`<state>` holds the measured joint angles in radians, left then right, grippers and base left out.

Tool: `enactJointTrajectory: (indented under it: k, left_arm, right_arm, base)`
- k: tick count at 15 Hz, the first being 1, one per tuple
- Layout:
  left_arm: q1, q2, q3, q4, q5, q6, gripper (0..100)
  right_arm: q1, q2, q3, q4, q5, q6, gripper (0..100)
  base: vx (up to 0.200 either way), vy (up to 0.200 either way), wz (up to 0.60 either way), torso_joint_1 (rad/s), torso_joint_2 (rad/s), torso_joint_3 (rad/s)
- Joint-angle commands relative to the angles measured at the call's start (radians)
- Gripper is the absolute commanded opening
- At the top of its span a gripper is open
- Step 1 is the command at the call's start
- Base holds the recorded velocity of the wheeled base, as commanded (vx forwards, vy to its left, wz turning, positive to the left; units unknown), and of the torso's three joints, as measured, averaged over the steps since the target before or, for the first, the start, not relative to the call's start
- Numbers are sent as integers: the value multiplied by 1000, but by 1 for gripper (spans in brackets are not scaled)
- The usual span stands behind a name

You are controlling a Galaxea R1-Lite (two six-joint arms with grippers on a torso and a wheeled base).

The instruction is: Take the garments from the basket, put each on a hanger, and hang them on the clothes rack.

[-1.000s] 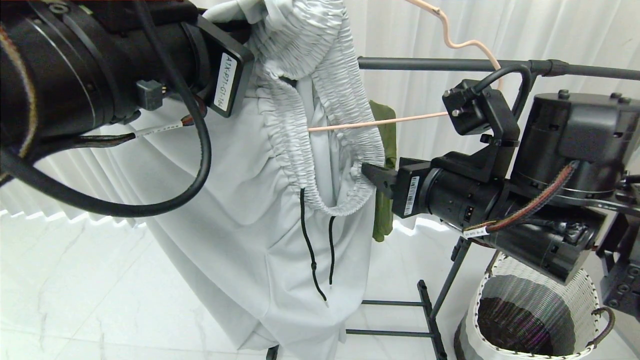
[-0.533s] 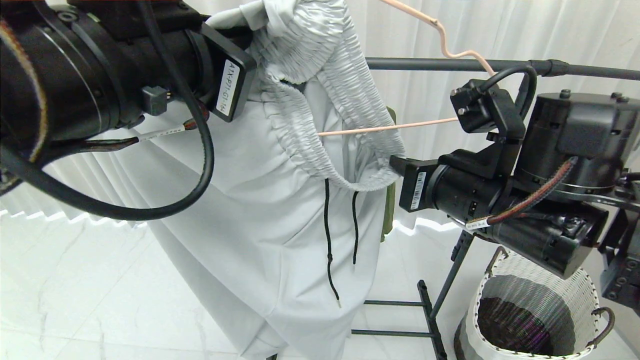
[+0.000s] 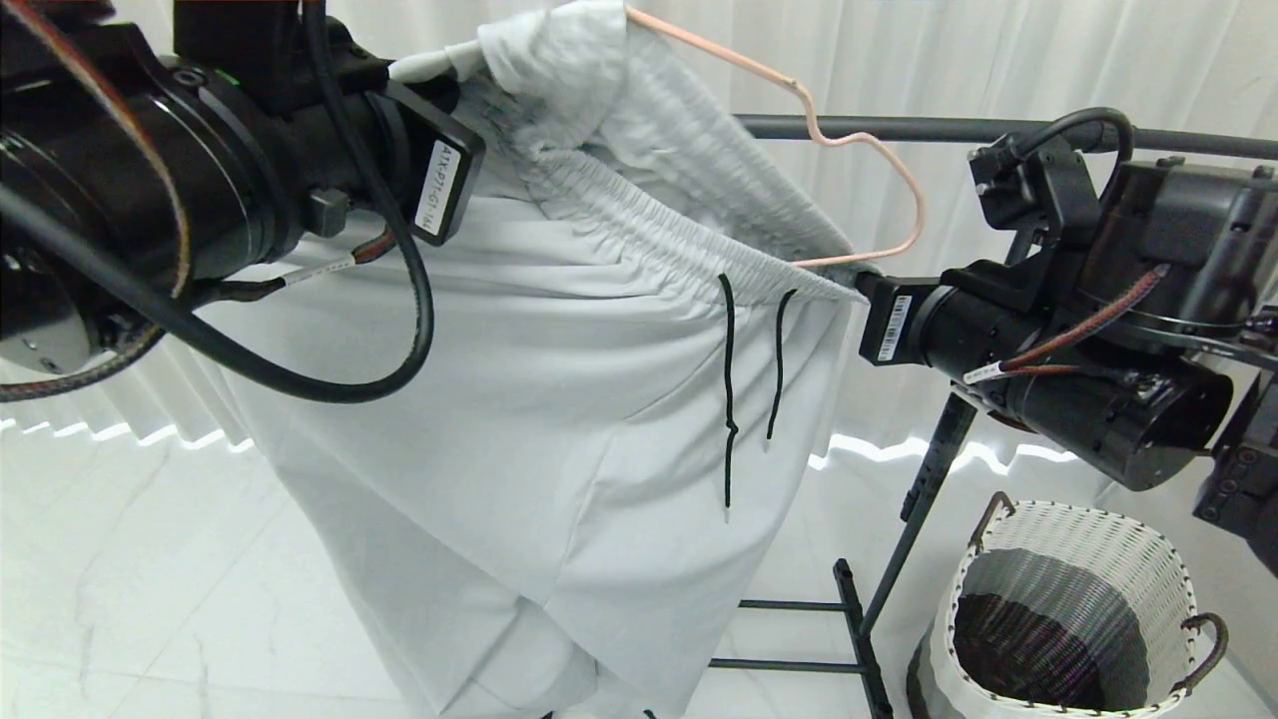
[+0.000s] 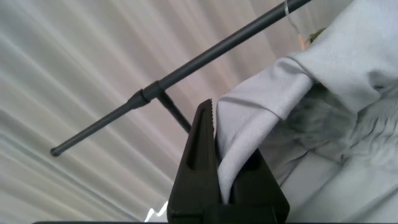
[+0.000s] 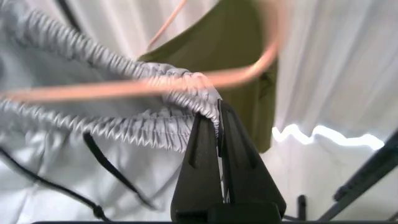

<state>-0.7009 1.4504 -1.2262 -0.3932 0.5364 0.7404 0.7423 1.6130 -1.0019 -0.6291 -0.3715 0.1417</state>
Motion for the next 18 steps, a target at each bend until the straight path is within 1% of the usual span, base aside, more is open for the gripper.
enactJointTrajectory:
  k: [1, 2, 3, 6, 7, 8, 9, 11, 13, 15, 16, 18]
  left_arm:
    - [12, -12, 25, -1, 5, 22, 0]
    - [24, -22, 43, -3, 14, 56, 0]
    - [32, -27, 59, -10, 16, 74, 0]
    - [60, -28, 91, -35, 22, 79, 0]
    - [75, -36, 97, -35, 22, 93, 0]
    - [86, -42, 106, -36, 22, 119, 0]
    - [93, -58, 131, -41, 14, 162, 0]
    - [93, -71, 174, -55, 14, 168, 0]
    - [95, -88, 205, -55, 14, 171, 0]
    - [109, -101, 229, -55, 14, 191, 0]
    - [119, -107, 247, -55, 14, 197, 0]
    - [121, -101, 249, -56, 22, 191, 0]
  right_arm:
    - [-35, -1, -1, -3, -1, -5, 0]
    - [-46, -1, -6, -3, -1, -8, 0]
    - [-49, -4, -11, -3, -1, -13, 0]
    - [-54, -7, -12, -3, -1, -22, 0]
    - [-55, -7, -14, -4, -1, -28, 0]
    - [-57, -7, -17, -4, -1, -37, 0]
    - [-57, -7, -18, -14, 2, -48, 0]
    - [-57, -5, -17, -46, 6, -65, 0]
    - [-60, -7, -18, -46, 8, -65, 0]
    - [-61, -10, -23, -46, 11, -74, 0]
    - [-61, -15, -35, -46, 16, -86, 0]
    - [-47, -27, -38, -46, 42, -111, 0]
  base:
    - [0, 0, 0, 0, 0, 0]
    - [0, 0, 0, 0, 0, 0]
    - [0, 0, 0, 0, 0, 0]
    - [0, 0, 0, 0, 0, 0]
    - [0, 0, 0, 0, 0, 0]
    - [0, 0, 0, 0, 0, 0]
    - [0, 0, 0, 0, 0, 0]
    - [0, 0, 0, 0, 0, 0]
    - [0, 0, 0, 0, 0, 0]
    - [0, 0, 0, 0, 0, 0]
    - [0, 0, 0, 0, 0, 0]
    - [0, 0, 0, 0, 0, 0]
